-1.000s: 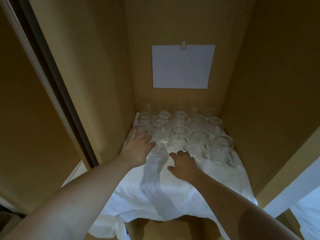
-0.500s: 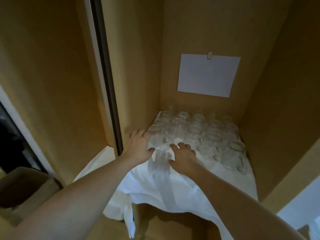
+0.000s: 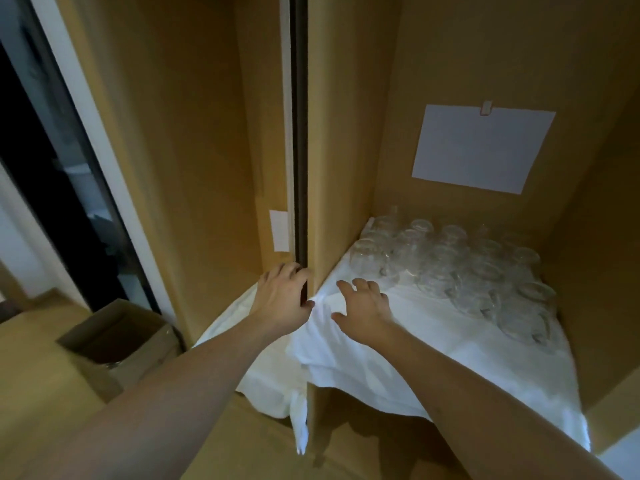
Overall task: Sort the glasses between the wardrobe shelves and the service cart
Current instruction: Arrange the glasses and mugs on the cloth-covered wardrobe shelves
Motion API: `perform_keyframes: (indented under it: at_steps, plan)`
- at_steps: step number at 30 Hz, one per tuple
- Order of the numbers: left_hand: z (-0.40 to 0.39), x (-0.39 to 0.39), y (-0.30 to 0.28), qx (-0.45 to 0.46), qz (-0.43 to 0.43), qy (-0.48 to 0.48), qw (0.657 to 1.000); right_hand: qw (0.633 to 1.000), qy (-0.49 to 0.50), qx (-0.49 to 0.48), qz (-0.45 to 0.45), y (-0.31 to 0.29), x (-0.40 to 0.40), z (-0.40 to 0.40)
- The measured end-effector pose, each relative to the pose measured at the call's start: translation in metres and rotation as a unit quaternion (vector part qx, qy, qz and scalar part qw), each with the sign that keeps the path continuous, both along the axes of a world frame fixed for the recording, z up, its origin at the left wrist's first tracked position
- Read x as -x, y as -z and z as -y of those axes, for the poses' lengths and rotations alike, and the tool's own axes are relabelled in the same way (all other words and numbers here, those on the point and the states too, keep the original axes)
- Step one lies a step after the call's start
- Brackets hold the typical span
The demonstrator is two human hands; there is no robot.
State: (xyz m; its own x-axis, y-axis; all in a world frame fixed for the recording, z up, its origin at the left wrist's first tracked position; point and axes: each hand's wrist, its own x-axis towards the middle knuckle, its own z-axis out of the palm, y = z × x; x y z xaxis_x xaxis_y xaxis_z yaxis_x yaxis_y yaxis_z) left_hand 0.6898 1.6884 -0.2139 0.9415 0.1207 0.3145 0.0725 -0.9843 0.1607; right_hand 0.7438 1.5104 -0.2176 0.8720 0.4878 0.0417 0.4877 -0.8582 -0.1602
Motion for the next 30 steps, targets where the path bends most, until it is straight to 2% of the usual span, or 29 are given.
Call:
perform_keyframes:
  at_steps: [6, 21, 26, 30]
  plan:
    - [-0.070, 0.024, 0.004, 0.007, -0.013, -0.015, 1.000, 1.000, -0.002, -0.018, -0.019, -0.001, 0.025, -0.069]
    - [-0.256, 0.070, 0.056, 0.054, -0.067, -0.030, 0.996, 0.997, 0.030, 0.027, -0.064, 0.049, 0.085, -0.246]
    - [-0.289, 0.065, 0.070, 0.079, -0.084, -0.034, 0.993, 0.994, 0.042, 0.042, -0.092, 0.059, 0.085, -0.273]
    - [-0.308, 0.042, 0.080, 0.095, -0.098, -0.040, 0.990, 0.992, 0.051, 0.049, -0.108, 0.066, 0.055, -0.293]
